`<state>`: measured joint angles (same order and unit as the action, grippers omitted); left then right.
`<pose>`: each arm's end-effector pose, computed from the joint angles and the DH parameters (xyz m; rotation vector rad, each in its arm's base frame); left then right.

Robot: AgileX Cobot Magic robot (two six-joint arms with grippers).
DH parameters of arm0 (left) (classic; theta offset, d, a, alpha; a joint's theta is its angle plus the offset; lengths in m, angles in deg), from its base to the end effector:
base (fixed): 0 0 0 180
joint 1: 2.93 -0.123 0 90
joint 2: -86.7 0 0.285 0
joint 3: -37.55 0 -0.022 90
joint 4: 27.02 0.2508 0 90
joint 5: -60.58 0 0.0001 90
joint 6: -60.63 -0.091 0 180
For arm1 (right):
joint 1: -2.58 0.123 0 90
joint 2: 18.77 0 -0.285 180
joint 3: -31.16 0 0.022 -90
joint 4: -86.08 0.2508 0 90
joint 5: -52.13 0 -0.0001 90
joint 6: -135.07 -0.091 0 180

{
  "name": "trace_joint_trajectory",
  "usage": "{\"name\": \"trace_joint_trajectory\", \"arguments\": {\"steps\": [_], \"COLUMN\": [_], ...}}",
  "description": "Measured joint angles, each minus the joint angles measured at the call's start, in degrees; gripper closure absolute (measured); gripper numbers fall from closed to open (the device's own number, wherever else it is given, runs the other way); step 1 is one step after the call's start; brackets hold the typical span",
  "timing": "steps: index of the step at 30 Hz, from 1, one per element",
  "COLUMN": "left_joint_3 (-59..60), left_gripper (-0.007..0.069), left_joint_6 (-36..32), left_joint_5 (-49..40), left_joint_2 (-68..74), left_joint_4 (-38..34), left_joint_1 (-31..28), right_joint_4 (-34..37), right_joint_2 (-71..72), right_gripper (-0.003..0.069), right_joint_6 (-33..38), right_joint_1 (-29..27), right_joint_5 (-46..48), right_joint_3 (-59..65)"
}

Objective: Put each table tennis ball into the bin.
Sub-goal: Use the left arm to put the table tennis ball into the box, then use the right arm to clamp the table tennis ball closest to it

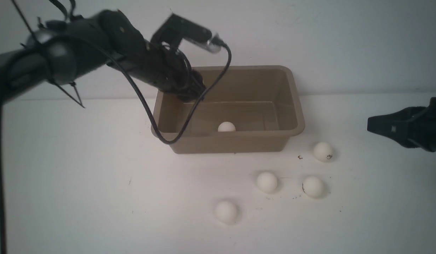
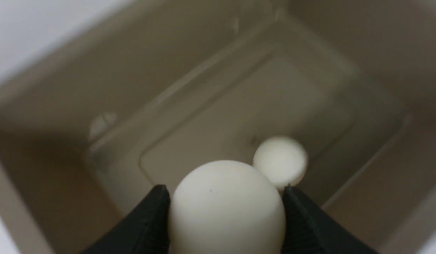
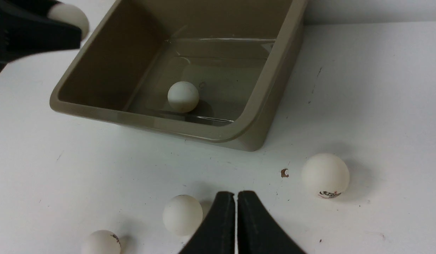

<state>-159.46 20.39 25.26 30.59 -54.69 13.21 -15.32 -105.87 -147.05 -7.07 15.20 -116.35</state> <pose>0.4377 -0.1521 0.2416 0.8056 2.2705 -0.3216 0.2776 0.0071 0.2576 -0.1951 2.1380 0.5819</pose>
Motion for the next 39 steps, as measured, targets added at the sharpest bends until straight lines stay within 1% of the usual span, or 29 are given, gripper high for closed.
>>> {"name": "trace_joint_trajectory", "arguments": {"steps": [3,5,7,8,10,13,14,18,19,21,24,27,28,29,30,31,34,36,39], "left_joint_3": [-0.74,-1.1,-1.37,-1.37,-1.65,-2.72,-3.19,-7.34,-9.1,-10.34,-11.01,-11.07,-11.07,-11.07,-11.07,-11.07,-9.79,-8.5,-6.23], "left_gripper": [0.0272,0.0253,0.0201,0.0151,0.01,0.0079,0.008,0.0095,0.0115,0.0145,0.0186,0.0199,0.0199,0.0199,0.0199,0.0199,0.0199,0.0199,0.0199], "left_joint_6": [-0.12,-0.13,-0.13,-0.13,-0.07,0.63,1.04,4.27,5.21,5.98,6.92,7.75,7.8,8.02,8.02,8.17,9.43,9.58,9.97], "left_joint_5": [-0.67,-0.67,-0.67,-0.67,-0.67,-2.57,-3.82,-14.39,-18.91,-23.59,-28.23,-32.83,-32.83,-35.02,-35.18,-35.83,-36.37,-36.56,-36.7], "left_joint_2": [2.28,3.93,4.59,4.6,4.5,4.01,3.8,0.46,-2.8,-6.45,-14.21,-20.55,-20.98,-24.72,-24.72,-27.53,-33.9,-37.07,-42.06], "left_joint_4": [1.38,1.7,1.72,1.72,1.72,1.83,1.97,2.22,2.27,3.05,5.37,6.44,6.44,6.42,6.42,6.42,6.66,6.78,7.25], "left_joint_1": [0.0,0.0,0.0,0.0,0.0,-0.06,-0.19,-0.98,-1.7,-2.27,-2.83,-2.88,-2.88,-2.88,-2.88,-2.88,-2.88,-2.88,-2.88], "right_joint_4": [0.0,0.0,0.0,0.0,0.0,0.0,0.0,0.0,0.0,0.0,0.0,0.0,0.0,0.0,0.0,0.0,0.0,0.0,0.0], "right_joint_2": [0.0,0.0,0.0,0.0,0.0,0.0,0.0,-0.02,-0.02,-0.02,-0.02,-0.02,-0.02,-0.02,-0.02,-0.02,-0.02,0.04,0.37], "right_gripper": [0.0659,0.0659,0.0659,0.0659,0.0657,0.0655,0.0654,0.065,0.0648,0.0646,0.0642,0.0639,0.0639,0.0638,0.0638,0.0638,0.0638,0.0638,0.0638], "right_joint_6": [-0.06,-0.12,-0.13,-0.25,-0.25,-0.25,-0.25,-0.18,0.27,1.33,3.12,4.69,4.85,6.71,6.71,8.58,10.6,10.72,10.79], "right_joint_1": [0.0,0.0,0.0,0.0,0.0,0.0,0.0,0.0,0.0,0.0,0.0,0.0,0.0,0.0,0.0,0.0,0.81,2.58,7.09], "right_joint_5": [-0.78,-1.83,-2.45,-2.75,-2.86,-2.94,-2.99,-2.93,-2.34,-1.18,2.03,5.22,5.38,6.51,6.51,7.28,8.76,9.28,9.77], "right_joint_3": [0.0,0.0,0.0,0.0,0.0,0.0,0.0,0.0,0.0,0.0,0.0,0.0,0.0,-0.06,-0.06,-0.19,-1.46,-2.86,-6.1]}}
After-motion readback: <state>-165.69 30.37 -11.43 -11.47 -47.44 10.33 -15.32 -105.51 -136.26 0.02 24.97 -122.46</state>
